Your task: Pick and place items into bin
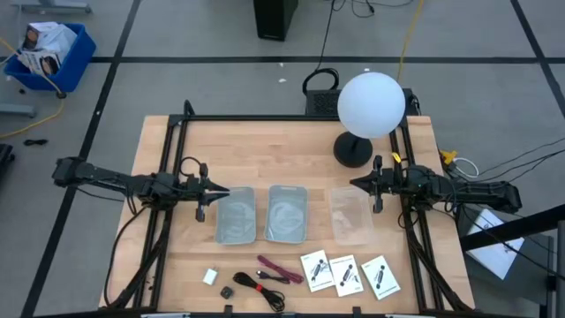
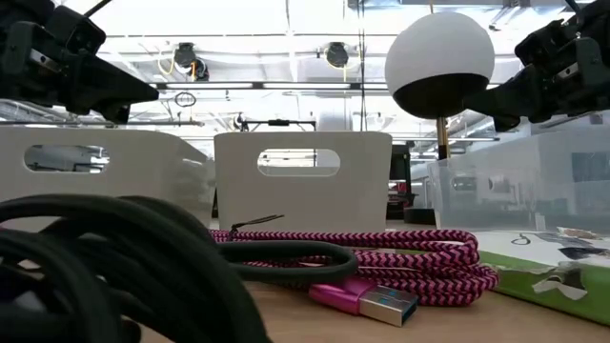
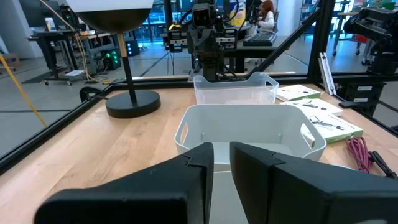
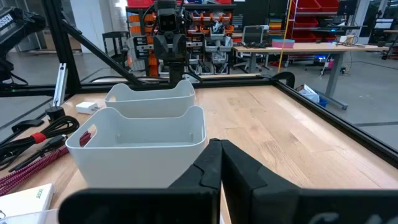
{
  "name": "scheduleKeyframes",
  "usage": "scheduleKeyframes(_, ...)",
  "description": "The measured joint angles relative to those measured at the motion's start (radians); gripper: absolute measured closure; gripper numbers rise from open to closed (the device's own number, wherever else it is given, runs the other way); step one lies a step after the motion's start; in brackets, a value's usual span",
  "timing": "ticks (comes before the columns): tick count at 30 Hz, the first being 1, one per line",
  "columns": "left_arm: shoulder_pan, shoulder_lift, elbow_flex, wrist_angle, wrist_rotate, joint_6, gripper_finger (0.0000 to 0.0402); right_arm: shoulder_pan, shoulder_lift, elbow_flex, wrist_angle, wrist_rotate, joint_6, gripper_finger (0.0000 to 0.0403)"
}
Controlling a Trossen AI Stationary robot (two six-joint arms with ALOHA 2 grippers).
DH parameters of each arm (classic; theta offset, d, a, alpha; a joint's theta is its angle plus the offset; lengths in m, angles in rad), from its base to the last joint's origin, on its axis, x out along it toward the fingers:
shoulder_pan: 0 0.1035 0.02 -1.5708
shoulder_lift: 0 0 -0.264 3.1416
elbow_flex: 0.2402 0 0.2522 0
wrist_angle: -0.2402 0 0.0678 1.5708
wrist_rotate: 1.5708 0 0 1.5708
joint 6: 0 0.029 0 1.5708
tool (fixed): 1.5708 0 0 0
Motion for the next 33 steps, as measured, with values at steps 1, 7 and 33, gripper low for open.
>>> scheduleKeyframes(1,0.0,0.0,0.0,0.0,0.0,0.0,0.0339,0.0,0.0,0.0,0.0,0.0,0.0,0.0403)
scheduleKeyframes(7,0.0,0.0,0.0,0.0,0.0,0.0,0.0339,0.0,0.0,0.0,0.0,0.0,0.0,0.0403)
scheduleKeyframes(33,-0.001,0.0,0.0,0.125,-0.001,0.046,0.0339,0.0,0.0,0.0,0.003,0.001,-0.151,0.0403)
